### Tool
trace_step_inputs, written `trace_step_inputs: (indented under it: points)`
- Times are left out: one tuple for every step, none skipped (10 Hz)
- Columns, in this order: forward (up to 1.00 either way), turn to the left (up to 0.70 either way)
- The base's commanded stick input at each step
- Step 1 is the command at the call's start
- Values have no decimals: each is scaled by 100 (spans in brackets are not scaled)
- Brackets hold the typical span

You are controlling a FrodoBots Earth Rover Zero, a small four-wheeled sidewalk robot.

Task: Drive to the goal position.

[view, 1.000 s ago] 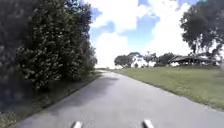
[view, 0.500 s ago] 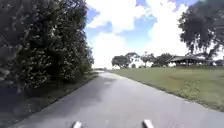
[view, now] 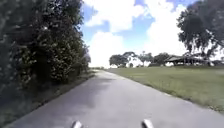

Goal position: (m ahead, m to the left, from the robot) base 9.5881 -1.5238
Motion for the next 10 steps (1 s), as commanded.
trace_step_inputs:
  points:
    - [70,0]
    - [70,0]
    - [70,0]
    - [70,0]
    - [70,0]
    - [70,0]
    - [70,0]
    - [70,0]
    - [70,0]
    - [70,0]
